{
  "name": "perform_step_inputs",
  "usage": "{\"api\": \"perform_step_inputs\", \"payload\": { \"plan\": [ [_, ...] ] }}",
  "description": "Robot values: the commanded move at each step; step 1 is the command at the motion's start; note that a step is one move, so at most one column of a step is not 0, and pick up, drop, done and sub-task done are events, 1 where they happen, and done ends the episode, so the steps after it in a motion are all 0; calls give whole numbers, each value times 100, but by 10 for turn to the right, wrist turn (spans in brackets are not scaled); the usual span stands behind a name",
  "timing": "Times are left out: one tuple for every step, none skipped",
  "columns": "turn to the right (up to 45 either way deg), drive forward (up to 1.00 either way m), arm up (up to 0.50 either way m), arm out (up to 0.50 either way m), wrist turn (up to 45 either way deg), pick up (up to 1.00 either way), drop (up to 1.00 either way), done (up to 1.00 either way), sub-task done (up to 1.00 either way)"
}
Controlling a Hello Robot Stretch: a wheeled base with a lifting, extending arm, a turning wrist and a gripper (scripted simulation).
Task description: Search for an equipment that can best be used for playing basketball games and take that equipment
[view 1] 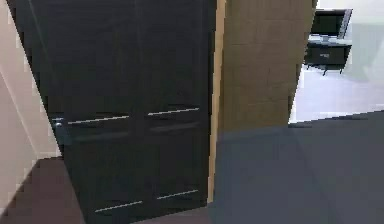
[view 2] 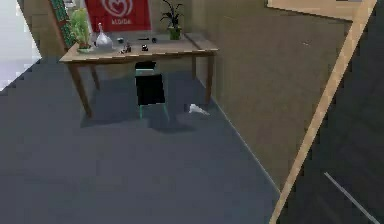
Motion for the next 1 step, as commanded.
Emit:
{"api": "perform_step_inputs", "payload": {
  "plan": [
    [420,0,0,0,0,0,0,0,0]
  ]
}}
